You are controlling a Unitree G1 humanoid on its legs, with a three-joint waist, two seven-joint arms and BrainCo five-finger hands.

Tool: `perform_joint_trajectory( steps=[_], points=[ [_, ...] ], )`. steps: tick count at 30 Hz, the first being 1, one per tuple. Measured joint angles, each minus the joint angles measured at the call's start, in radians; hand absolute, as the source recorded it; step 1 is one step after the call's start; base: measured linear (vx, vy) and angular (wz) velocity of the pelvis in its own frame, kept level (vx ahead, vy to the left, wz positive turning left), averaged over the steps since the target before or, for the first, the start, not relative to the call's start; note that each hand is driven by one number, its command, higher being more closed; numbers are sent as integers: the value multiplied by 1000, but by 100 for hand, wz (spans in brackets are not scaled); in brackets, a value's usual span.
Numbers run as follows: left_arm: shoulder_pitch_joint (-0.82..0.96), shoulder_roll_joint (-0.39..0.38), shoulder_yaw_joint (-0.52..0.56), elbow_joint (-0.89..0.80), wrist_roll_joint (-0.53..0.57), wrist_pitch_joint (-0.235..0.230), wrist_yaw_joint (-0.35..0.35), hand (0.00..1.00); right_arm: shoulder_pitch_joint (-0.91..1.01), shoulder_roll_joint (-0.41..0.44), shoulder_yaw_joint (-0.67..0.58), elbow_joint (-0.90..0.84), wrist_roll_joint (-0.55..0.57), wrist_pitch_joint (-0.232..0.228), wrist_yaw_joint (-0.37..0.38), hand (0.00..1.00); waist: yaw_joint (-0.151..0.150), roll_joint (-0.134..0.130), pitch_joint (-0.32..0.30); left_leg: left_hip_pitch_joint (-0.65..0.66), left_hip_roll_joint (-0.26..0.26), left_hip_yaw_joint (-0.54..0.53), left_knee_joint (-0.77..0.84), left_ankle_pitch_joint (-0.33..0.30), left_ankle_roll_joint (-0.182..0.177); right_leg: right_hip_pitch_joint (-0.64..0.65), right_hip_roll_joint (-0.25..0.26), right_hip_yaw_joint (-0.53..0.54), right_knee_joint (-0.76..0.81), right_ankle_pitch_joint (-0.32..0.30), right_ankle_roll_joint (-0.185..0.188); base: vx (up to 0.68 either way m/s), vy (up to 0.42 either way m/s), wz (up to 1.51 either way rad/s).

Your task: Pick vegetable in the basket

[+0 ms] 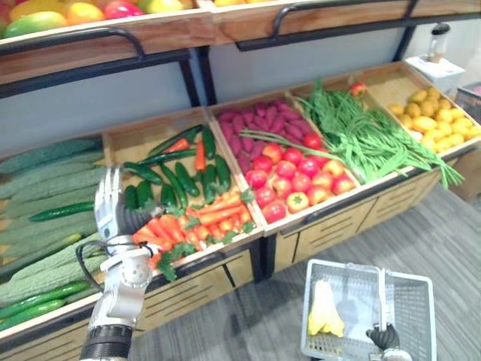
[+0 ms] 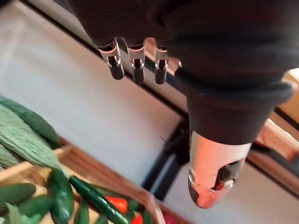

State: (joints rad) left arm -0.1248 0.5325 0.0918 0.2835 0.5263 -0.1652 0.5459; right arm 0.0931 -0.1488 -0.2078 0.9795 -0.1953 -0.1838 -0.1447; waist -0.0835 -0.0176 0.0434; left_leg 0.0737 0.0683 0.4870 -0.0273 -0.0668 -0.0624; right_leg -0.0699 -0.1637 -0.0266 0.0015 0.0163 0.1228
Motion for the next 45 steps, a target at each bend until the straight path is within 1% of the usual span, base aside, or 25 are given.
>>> perform_joint_trajectory(
  steps=[2, 4, 5, 6, 9, 12, 15, 18, 23, 25, 27, 29, 34, 37, 39, 44, 45],
  points=[
    [-21, 41, -47, 28, -3, -18, -48, 0, 0, -1, 0, -4, 0, 0, 0, 100, -14, 2, 0, 0, 0, 9, 0, 0, 0, -6, 1, 10, 1, 2, 3, -46, -39, -18],
    [-43, 84, -97, 63, -5, -40, -119, 0, 2, -5, 0, -17, 0, 1, 2, 100, -24, 6, 3, 1, 0, 27, 0, -1, -1, -16, 4, 30, 0, 7, 2, -32, -29, -22],
    [-48, 86, -105, 72, -7, -45, -131, 0, 3, -7, 0, -21, 0, 1, 2, 100, -26, 8, 4, 2, 0, 29, 0, -1, -1, -17, 4, 33, 1, 7, 3, -27, -34, -16],
    [-61, 86, -127, 91, -12, -49, -158, 0, 6, -11, 0, -21, 0, 2, 2, 100, -30, 10, 5, 2, -1, 30, -1, -1, -2, -17, 4, 35, 1, 8, 3, -16, -30, -5],
    [-76, 88, -166, 130, -12, -51, -201, 0, 9, -11, -1, -24, 0, 2, 1, 100, -47, 12, 7, 5, 4, 40, -1, -4, -6, -18, 9, 40, 1, 8, 3, -9, -39, -7],
    [-79, 88, -177, 153, -12, -50, -219, 0, 9, -11, 1, -26, 0, 3, 1, 100, -46, 16, 9, 9, 10, 59, -1, -8, -11, -27, 18, 61, 3, 9, 1, -12, -53, -21],
    [-119, 89, -208, 213, -12, -41, -241, 0, 9, -17, 2, -42, 0, 5, 0, 100, -46, 24, 14, 8, 17, 72, -1, -10, -15, -31, 26, 68, 4, 9, 0, -3, -60, -11],
    [-149, 89, -214, 252, -12, -39, -246, 0, 10, -26, 19, -58, 0, 6, -1, 100, -47, 34, 21, 8, 25, 80, -1, -12, -18, -37, 30, 77, 5, 9, 0, -4, -49, -9],
    [-178, 89, -215, 265, -12, -17, -248, 0, 9, -27, 21, -66, 0, 5, -1, 100, -47, 36, 30, 0, 31, 82, 1, -13, -20, -51, 36, 78, 16, 8, -1, -5, -47, -2],
    [-198, 89, -217, 285, -12, 0, -249, 0, 9, -27, 22, -71, 0, 5, -2, 100, -46, 36, 38, -2, 32, 82, 3, -14, -21, -52, 36, 78, 18, 8, -2, -19, -43, 0],
    [-206, 89, -217, 289, -12, 4, -249, 0, 9, -27, 22, -78, 0, 5, -4, 100, -46, 36, 41, -10, 32, 82, 5, -14, -21, -60, 35, 78, 21, 8, -2, -36, -39, 0],
    [-226, 89, -222, 289, -12, 12, -249, 0, 9, -27, 24, -101, 0, 7, -4, 100, -42, 35, 56, -25, 34, 83, 14, -15, -22, -80, 34, 79, 37, 7, -3, -47, -44, -1],
    [-256, 89, -226, 289, -12, 22, -249, 0, 9, -25, 35, -140, 0, 9, -6, 100, -39, 30, 71, -60, 50, 94, 36, -20, -27, -115, 38, 93, 47, 7, -3, -36, -50, -5],
    [-284, 87, -241, 289, -12, 23, -249, 0, 9, -26, 42, -168, 0, 10, -7, 100, -24, 28, 91, -79, 61, 107, 48, -21, -29, -138, 49, 111, 53, 10, -7, -14, -65, -11],
    [-300, 74, -243, 289, -12, 23, -249, 0, 9, -25, 47, -178, 0, 11, -7, 100, -22, 26, 105, -80, 67, 107, 50, -21, -29, -138, 54, 115, 53, 11, -8, 2, -53, -5],
    [-330, 57, -253, 289, -9, 29, -249, 0, 4, -24, 61, -201, 0, 10, -14, 100, -18, 21, 122, -110, 80, 111, 65, -22, -32, -167, 64, 124, 55, 31, -23, -4, -34, -3],
    [-336, 57, -254, 289, -7, 39, -249, 0, 0, -23, 61, -204, 0, 11, -17, 100, -17, 19, 129, -112, 84, 114, 67, -22, -32, -171, 67, 129, 55, 39, -22, -19, -27, -7]
  ],
)
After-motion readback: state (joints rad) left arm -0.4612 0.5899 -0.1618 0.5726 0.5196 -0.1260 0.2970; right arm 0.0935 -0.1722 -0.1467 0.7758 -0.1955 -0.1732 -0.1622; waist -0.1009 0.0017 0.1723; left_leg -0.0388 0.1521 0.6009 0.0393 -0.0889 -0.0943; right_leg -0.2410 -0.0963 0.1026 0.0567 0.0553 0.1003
